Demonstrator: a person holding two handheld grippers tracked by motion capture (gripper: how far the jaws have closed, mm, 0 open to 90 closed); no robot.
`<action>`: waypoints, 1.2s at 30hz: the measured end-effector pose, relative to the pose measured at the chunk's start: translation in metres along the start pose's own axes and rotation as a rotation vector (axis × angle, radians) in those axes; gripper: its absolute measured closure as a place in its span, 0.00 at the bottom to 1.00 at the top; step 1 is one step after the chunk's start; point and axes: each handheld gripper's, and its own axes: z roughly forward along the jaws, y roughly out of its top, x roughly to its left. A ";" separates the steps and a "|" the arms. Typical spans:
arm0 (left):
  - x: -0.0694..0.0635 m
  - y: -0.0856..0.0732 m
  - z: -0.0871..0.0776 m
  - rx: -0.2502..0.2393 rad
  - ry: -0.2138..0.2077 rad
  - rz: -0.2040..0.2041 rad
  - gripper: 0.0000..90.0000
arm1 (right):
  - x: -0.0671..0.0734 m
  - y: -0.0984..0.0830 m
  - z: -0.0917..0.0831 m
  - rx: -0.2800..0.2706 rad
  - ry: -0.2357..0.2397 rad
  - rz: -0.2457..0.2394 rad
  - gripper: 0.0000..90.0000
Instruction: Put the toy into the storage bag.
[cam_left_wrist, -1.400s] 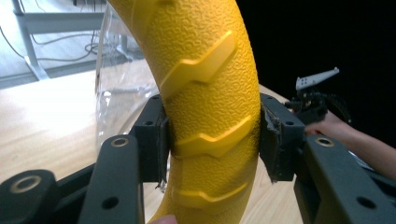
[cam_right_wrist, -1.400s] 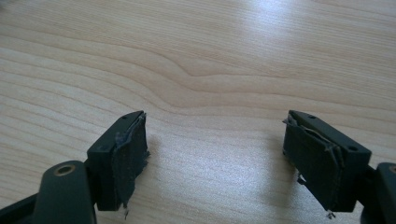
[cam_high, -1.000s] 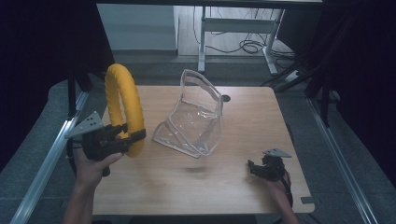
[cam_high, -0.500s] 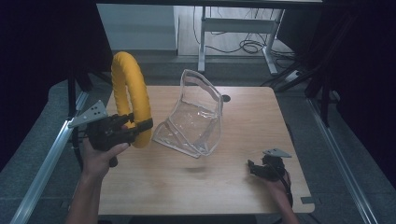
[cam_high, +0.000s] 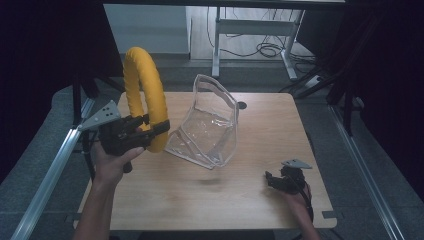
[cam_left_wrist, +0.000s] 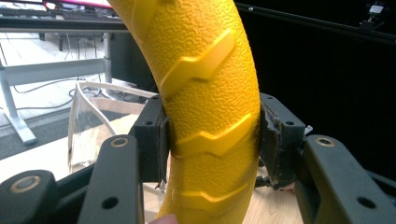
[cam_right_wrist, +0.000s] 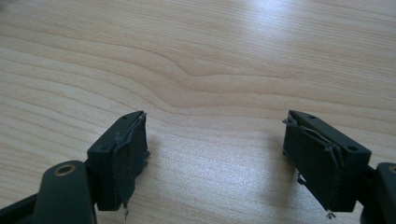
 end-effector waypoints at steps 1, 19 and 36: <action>-0.001 0.001 0.001 0.000 0.001 0.006 0.56 | 0.000 0.000 0.000 0.000 0.000 0.000 0.24; -0.017 0.023 0.018 -0.019 -0.029 0.069 0.56 | 0.000 0.000 0.000 0.000 -0.004 0.000 0.24; -0.026 0.033 0.034 -0.019 -0.057 0.087 0.56 | 0.000 0.000 0.000 -0.001 -0.003 0.000 0.24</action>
